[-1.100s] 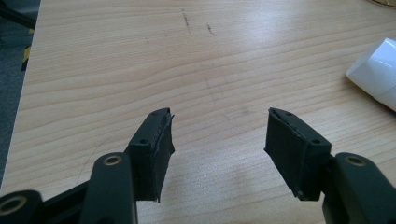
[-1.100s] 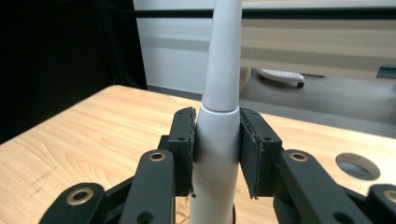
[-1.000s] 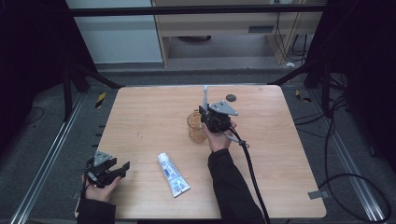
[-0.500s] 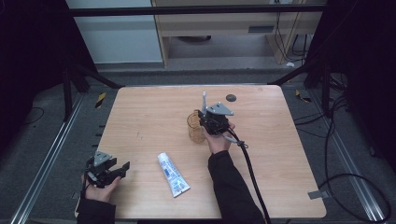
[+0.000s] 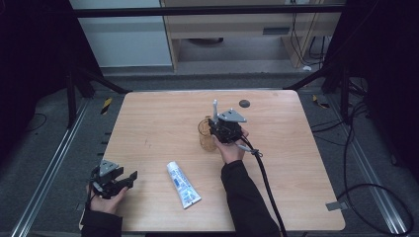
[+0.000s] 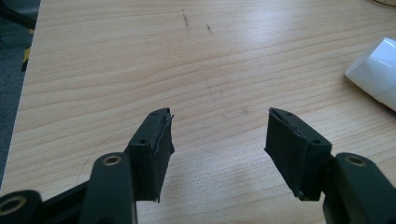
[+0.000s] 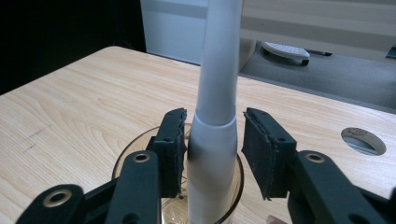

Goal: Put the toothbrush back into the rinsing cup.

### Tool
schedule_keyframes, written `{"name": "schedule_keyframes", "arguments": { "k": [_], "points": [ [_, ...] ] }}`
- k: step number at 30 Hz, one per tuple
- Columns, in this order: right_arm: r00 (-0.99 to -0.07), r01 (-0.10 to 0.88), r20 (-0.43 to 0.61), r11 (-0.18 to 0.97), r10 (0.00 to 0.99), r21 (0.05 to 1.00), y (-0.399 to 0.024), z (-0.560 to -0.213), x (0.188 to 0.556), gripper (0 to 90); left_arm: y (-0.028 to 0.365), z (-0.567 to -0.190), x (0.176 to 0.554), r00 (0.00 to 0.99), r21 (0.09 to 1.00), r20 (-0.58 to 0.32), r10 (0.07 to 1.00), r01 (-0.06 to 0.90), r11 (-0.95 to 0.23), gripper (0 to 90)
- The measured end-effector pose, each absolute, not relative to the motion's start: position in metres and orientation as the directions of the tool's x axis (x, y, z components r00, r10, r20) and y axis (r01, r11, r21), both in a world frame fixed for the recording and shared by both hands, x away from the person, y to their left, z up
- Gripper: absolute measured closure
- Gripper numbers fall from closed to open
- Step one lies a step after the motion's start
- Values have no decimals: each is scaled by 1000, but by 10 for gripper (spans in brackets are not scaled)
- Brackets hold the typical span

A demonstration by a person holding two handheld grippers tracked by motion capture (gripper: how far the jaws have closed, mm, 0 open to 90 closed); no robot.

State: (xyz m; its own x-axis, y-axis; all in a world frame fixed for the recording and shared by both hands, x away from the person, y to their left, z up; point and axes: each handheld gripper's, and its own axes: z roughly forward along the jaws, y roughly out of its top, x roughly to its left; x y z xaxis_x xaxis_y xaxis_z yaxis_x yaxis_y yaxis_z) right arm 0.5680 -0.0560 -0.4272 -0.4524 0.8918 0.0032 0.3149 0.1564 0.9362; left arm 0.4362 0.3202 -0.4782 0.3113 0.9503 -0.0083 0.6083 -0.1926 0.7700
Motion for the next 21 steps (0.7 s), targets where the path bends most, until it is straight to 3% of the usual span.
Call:
{"name": "schedule_keyframes", "arguments": {
  "k": [10, 12, 14, 15, 21],
  "points": [
    [-460, 317, 29, 134, 887, 939, -60, -431, 563, 492, 320, -478, 436, 311, 770, -8, 950, 608, -193, 400],
    [-468, 317, 37, 129, 883, 940, -62, -430, 560, 418, 320, -478, 436, 311, 770, -8, 950, 608, -192, 400],
    [-475, 322, 35, 136, 879, 937, -63, -429, 558, 398, 320, -478, 436, 311, 770, -8, 950, 608, -193, 400],
    [-493, 328, 30, 154, 869, 932, -64, -427, 553, 340, 320, -478, 436, 311, 771, -7, 950, 607, -193, 400],
    [-508, 319, 33, 153, 861, 935, -73, -419, 538, 280, 320, -478, 436, 311, 772, -10, 950, 607, -190, 413]
  ]
}}
